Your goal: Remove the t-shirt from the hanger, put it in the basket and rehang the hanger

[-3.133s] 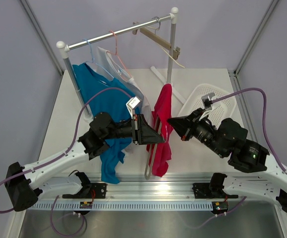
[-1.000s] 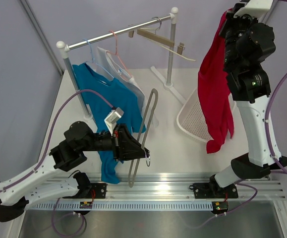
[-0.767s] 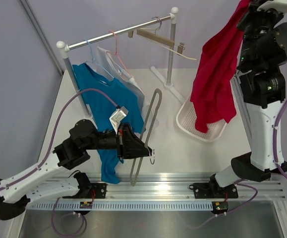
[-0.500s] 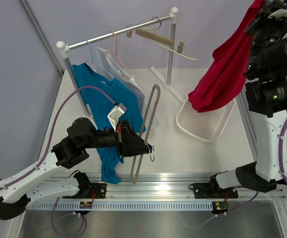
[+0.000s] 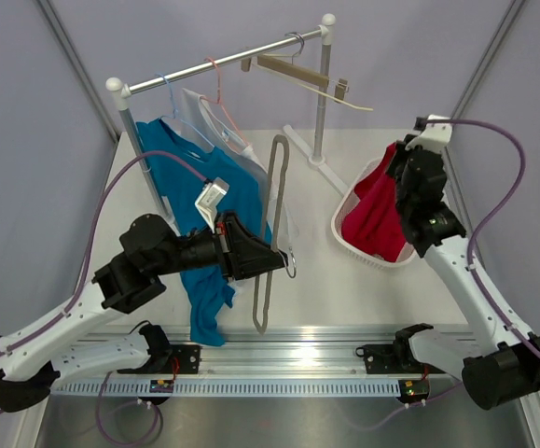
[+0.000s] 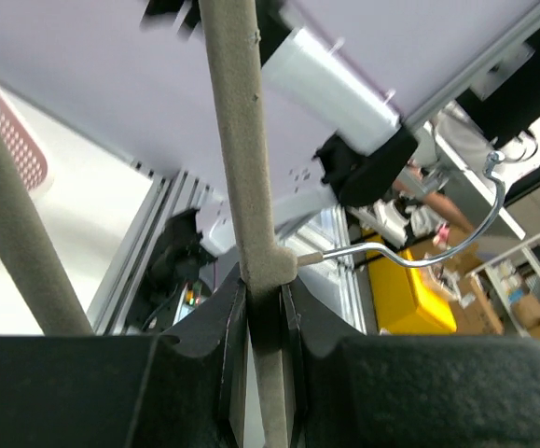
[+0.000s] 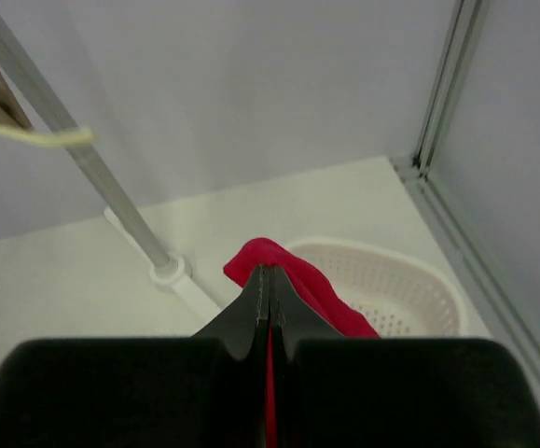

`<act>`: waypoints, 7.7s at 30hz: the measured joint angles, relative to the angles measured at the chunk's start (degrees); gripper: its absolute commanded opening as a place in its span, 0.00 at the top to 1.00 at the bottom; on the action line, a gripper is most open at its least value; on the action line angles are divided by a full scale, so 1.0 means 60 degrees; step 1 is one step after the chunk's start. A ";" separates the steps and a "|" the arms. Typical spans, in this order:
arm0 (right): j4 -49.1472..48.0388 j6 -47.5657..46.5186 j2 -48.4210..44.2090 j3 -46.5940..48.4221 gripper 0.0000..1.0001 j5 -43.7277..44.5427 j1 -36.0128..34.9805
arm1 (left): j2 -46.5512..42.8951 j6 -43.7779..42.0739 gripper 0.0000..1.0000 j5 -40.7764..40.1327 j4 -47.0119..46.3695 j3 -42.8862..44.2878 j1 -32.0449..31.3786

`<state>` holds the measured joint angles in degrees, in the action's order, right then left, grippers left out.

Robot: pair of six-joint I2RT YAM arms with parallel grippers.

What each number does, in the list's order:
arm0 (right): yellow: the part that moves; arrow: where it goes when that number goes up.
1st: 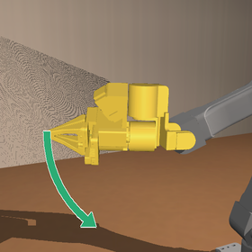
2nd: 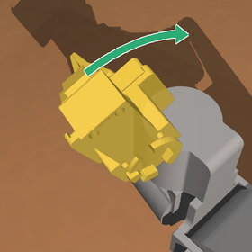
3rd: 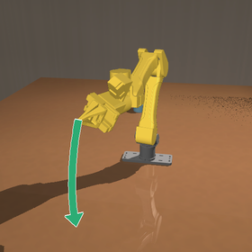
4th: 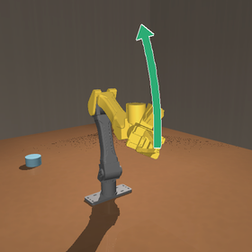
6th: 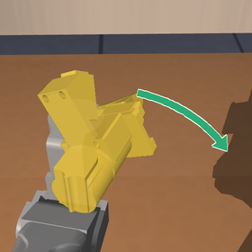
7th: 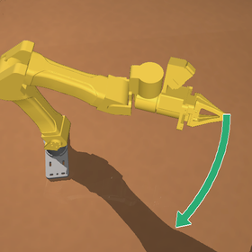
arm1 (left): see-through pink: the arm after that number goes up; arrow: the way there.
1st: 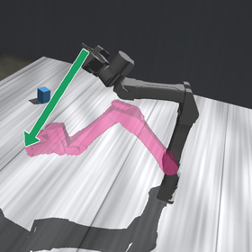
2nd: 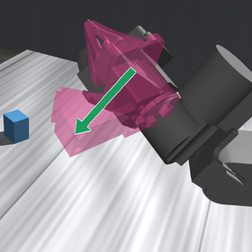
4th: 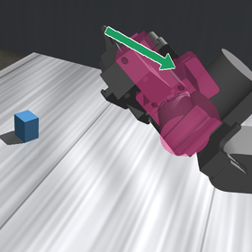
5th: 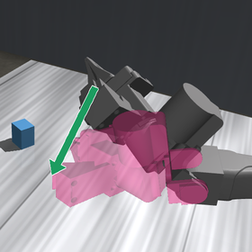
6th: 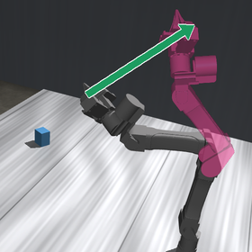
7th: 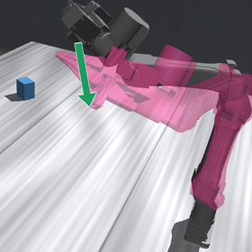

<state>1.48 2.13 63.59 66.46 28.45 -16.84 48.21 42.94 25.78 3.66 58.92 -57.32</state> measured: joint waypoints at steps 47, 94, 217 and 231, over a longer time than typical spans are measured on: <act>0.3209 0.3089 -0.3880 -0.1089 0.31 -0.9322 -0.2277 | 0.5592 0.3282 1.00 -0.3381 -0.4805 0.2619 0.1636; 0.7814 0.0929 0.2371 0.4557 1.00 -0.2718 -0.4754 | -0.4124 -0.2240 0.01 -0.4725 0.4750 -0.0040 0.1719; 0.3122 0.0900 0.3381 0.3993 1.00 -0.3778 -0.4798 | -0.2714 -0.2273 0.01 -0.3475 0.3810 -0.1217 0.3071; 0.2251 0.1621 0.1453 0.0109 1.00 -0.3391 -0.5166 | 0.0186 0.0036 0.33 -0.2539 0.1144 0.0386 0.3071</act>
<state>14.98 11.86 72.31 67.11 8.10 -47.83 49.32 43.16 10.55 10.52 61.23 -38.89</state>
